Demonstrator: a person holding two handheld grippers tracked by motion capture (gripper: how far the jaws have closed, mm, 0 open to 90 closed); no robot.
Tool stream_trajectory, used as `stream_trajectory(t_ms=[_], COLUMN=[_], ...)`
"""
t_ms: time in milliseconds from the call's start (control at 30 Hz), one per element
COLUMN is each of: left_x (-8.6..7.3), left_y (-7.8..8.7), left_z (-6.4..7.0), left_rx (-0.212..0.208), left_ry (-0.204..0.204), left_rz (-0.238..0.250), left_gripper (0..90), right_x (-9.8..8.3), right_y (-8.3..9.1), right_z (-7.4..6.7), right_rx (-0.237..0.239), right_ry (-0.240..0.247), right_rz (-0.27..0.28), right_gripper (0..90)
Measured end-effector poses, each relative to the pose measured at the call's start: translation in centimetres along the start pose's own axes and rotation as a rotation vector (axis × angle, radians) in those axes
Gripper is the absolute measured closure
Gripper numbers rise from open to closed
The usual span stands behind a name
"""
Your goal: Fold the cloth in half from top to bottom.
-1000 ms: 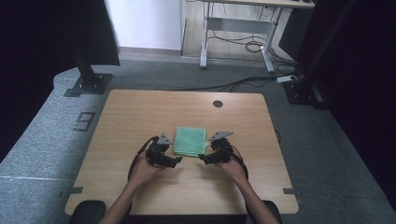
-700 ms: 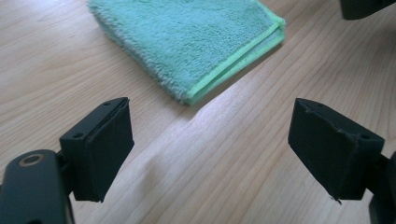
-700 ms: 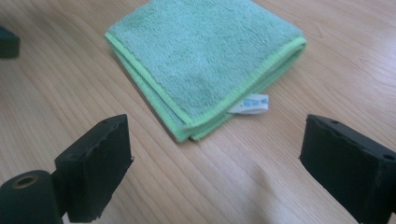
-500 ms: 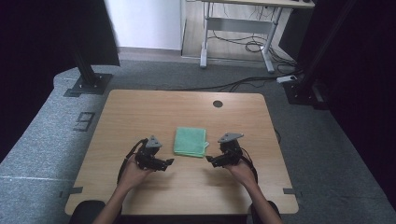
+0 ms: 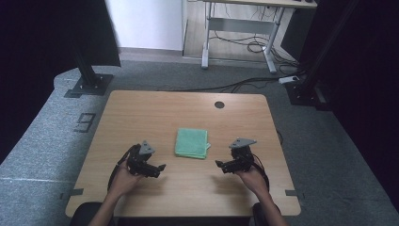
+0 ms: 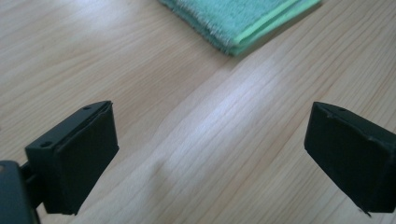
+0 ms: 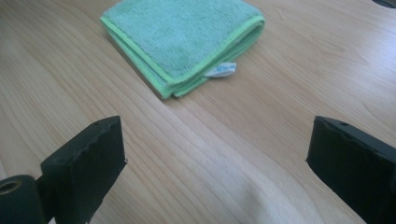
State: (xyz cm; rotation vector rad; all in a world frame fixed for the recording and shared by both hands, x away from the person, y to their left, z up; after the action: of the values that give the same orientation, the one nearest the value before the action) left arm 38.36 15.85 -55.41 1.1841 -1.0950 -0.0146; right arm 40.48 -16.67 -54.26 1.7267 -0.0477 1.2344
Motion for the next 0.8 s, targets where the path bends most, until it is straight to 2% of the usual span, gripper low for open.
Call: stream_trajectory(t_ms=[133, 467, 800], left_x=[-0.9, -2.6, -3.8], left_y=[0.1, -0.4, -1.6], left_z=[-0.4, -0.8, -1.2], left_rx=[0.011, 0.014, 0.004], left_ry=[0.005, 0.024, 0.039], left_rz=[-0.011, -0.022, -0.034], left_gripper=[0.6, 0.0, 0.0], right_x=[-1.0, -3.6, -5.7], right_y=[0.5, 0.5, -0.9], right_z=[0.4, 1.5, 1.8], right_rx=[-0.013, -0.03, -0.041], right_ry=[-0.007, -0.068, -0.062], right_rz=[-0.007, -0.009, -0.045], right_gripper=[2.2, 1.3, 0.3])
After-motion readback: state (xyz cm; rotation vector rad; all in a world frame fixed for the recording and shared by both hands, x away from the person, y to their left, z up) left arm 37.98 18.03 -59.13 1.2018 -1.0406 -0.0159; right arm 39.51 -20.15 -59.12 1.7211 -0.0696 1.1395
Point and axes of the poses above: each handheld gripper's, and its own axes: y roughly backward along the jaws, x roughly out of its top, z roughly to its right, the point moved 6 cm from there along -y, roughly forward along the jaws, and after that the axes turned 1 degree about -z, right-handed, at the moved point
